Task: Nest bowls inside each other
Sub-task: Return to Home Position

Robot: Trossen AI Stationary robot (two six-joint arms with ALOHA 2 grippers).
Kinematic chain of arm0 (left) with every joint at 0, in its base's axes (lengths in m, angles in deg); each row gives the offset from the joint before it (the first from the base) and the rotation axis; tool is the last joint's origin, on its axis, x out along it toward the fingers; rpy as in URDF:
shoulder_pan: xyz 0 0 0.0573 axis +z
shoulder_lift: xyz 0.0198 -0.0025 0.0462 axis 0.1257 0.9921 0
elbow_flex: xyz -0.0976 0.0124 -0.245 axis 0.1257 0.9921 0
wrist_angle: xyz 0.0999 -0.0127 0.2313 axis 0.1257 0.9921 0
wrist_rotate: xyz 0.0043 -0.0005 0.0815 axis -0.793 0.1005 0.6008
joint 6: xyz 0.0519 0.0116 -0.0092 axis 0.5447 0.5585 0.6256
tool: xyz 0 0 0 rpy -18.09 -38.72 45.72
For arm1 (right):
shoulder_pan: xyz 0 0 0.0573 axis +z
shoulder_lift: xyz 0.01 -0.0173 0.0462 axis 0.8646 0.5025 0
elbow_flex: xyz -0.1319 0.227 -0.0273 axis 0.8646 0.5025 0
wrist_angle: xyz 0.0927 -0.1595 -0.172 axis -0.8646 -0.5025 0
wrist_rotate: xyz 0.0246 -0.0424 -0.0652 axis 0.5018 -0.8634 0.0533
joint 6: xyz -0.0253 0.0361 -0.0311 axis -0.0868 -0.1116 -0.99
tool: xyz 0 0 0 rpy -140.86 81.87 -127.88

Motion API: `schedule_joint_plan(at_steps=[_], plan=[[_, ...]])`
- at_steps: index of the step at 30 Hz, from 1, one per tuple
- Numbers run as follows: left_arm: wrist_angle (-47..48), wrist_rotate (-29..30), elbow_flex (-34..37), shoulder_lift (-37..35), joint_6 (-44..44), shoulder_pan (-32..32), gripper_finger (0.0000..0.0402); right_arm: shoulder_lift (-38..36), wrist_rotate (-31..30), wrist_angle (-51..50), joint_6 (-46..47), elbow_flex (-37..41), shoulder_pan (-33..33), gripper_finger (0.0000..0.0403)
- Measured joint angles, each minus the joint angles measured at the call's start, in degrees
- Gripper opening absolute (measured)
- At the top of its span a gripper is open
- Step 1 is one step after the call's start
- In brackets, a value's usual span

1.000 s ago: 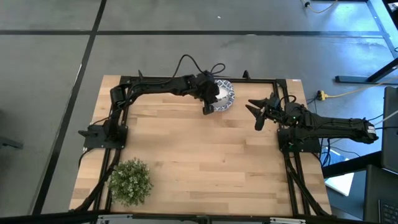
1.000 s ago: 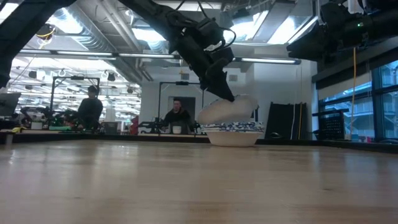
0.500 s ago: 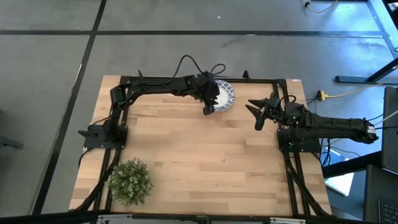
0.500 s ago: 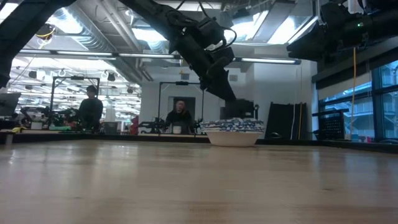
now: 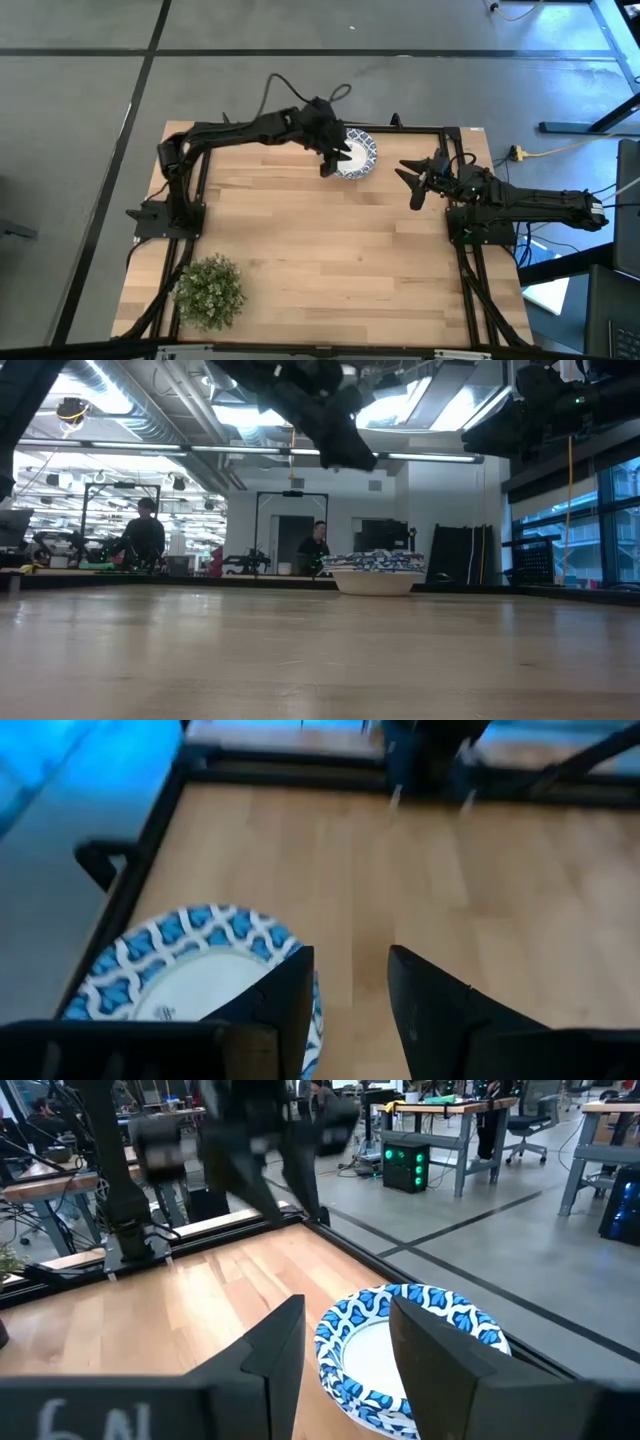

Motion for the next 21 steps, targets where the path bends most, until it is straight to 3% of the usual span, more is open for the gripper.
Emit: schedule_joint_plan(at_steps=[5, 11, 21], plan=[[-4.6, -2.5, 5.5, -7.4, -1.3, 1.3, 0.0124, -0.1, 0.5, -0.1, -0.2, 0.0, 0.0, 0.0149], [-16.1, -3.3, 20.6, -20.4, -4.0, 3.1, 0.0124, -1.4, 0.4, -0.3, -1.8, 0.0, 0.0, 0.0149], [-21.1, -2.8, 41.0, -41.2, -7.1, 3.5, 0.0124, -4.4, 0.4, -0.3, -6.8, 0.0, 0.0, 0.0149]])
